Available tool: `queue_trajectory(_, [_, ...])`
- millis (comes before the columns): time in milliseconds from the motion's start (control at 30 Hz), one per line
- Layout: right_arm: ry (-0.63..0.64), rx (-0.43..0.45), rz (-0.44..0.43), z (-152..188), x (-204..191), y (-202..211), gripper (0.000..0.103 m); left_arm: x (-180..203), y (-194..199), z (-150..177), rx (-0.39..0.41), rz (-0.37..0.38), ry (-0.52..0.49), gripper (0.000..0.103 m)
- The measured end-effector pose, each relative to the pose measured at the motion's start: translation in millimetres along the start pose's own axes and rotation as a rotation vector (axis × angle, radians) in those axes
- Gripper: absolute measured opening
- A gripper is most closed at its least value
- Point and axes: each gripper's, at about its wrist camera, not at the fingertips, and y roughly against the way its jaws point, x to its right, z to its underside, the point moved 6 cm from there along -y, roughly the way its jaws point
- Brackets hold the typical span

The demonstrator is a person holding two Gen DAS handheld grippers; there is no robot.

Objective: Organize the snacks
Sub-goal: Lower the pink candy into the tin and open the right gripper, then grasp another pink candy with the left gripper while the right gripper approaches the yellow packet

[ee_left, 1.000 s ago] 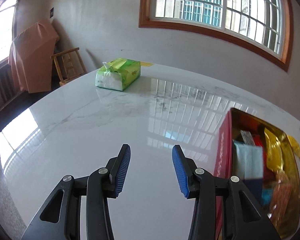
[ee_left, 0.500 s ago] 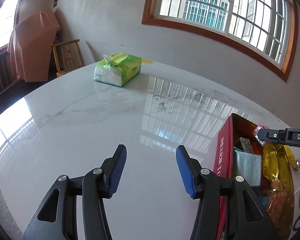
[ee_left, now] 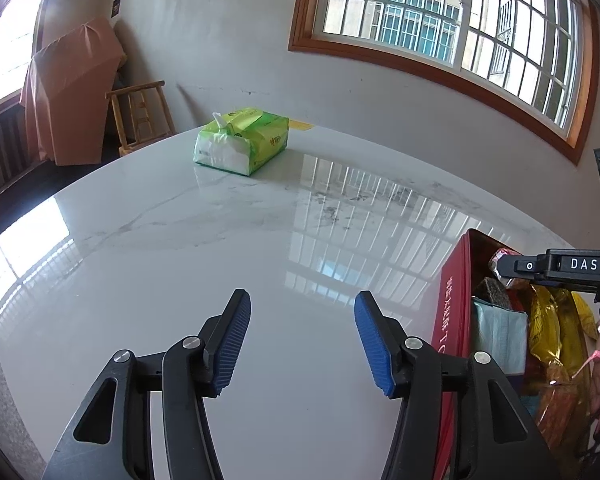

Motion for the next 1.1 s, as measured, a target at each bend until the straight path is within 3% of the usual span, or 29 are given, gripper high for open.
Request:
queue_trajectory(200, [-0.035,0.051,-0.017,-3.4,7.0,13.5,0.052,-0.5,0.3,0.4,0.002,-0.007,-0.001,0.058])
queue_trajectory(333, [-0.061,0.136,-0.062,-3.1,9.0,34.9,0.053,-0.6,0.1,-0.1,0.003,-0.013,-0.003,0.059])
queue_trajectory(433, [-0.074,0.194,-0.087,4.1,13.4,54.3,0.056,-0.2,-0.9,-0.6,0.002,-0.019,-0.008,0.059])
queue_trajectory(567, [-0.069,0.245,-0.052,29.9,30.9,82.8,0.061,0.4,-1.8,-0.5,0.000,-0.026,-0.012,0.060])
queue_trajectory(833, [-0.058,0.307,0.215,108.2,113.2,147.5,0.070,0.4,-2.3,-0.6,-0.003,-0.045,-0.018,0.060])
queue_trajectory(1033, [-0.177,0.277,0.470,172.2,220.4,184.1,0.070,2.1,-2.6,0.2,-0.006,-0.072,-0.034,0.062])
queue_trajectory(1100, [-0.230,0.261,0.511,190.3,249.6,190.9,0.070,2.9,-3.0,0.6,-0.008,-0.087,-0.043,0.063])
